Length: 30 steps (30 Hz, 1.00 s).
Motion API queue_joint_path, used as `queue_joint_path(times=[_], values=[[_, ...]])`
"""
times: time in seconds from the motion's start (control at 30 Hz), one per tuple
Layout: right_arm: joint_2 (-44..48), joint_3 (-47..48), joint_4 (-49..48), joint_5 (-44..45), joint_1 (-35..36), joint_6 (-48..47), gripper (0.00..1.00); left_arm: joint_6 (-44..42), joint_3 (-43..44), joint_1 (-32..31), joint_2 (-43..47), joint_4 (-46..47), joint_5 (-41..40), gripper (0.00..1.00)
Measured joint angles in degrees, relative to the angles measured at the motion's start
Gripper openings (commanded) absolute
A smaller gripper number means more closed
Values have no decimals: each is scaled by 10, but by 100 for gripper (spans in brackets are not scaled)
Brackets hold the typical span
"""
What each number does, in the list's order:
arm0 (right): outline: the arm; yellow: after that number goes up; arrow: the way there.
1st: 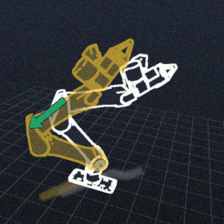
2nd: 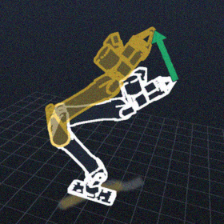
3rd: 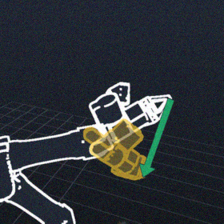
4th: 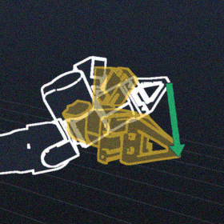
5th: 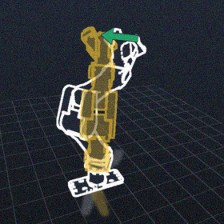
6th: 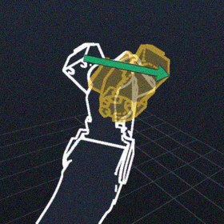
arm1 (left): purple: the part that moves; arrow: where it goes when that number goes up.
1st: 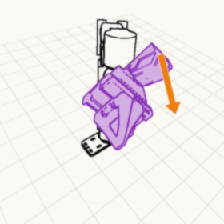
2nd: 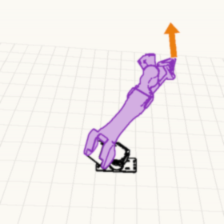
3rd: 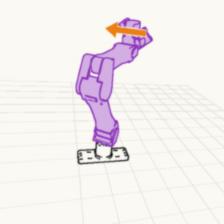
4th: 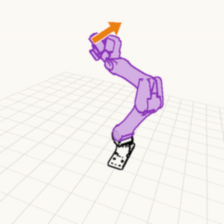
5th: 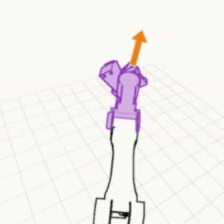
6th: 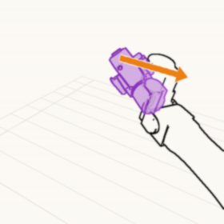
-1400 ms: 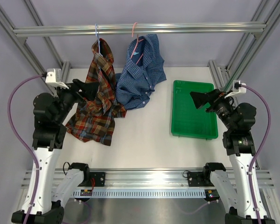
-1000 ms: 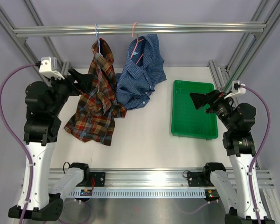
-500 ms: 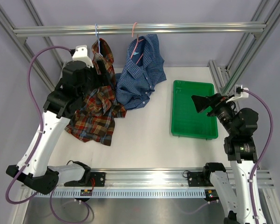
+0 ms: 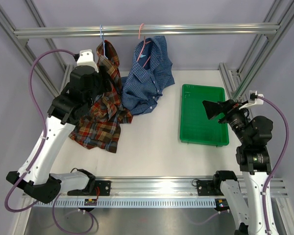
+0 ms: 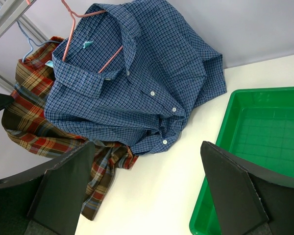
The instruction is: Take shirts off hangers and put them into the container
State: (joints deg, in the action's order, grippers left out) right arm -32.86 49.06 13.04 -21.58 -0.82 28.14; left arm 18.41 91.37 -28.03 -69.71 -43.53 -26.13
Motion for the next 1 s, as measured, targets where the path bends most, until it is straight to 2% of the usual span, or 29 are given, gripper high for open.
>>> queue_joint_path(times=[0.03,0.13,0.3,0.33,0.37,0.47,0.87,1.0], values=[[2,0,0,0,0,0,99,0,-2,0,-1,3,0,58],[6,0,2,0,0,-2,99,-1,-5,0,-6,7,-1,49],[12,2,5,7,0,-9,99,-2,-7,0,-26,8,-2,46],[14,2,5,10,0,-10,100,-2,-8,0,-28,9,-2,41],[15,2,6,11,0,-10,99,0,-11,0,-31,9,-2,27],[16,2,7,11,0,-12,99,3,-14,0,-33,9,-3,1],[15,2,10,11,0,-13,99,0,-18,0,-12,10,-9,0],[14,2,12,11,0,-14,99,-10,24,0,-27,-19,-9,0]])
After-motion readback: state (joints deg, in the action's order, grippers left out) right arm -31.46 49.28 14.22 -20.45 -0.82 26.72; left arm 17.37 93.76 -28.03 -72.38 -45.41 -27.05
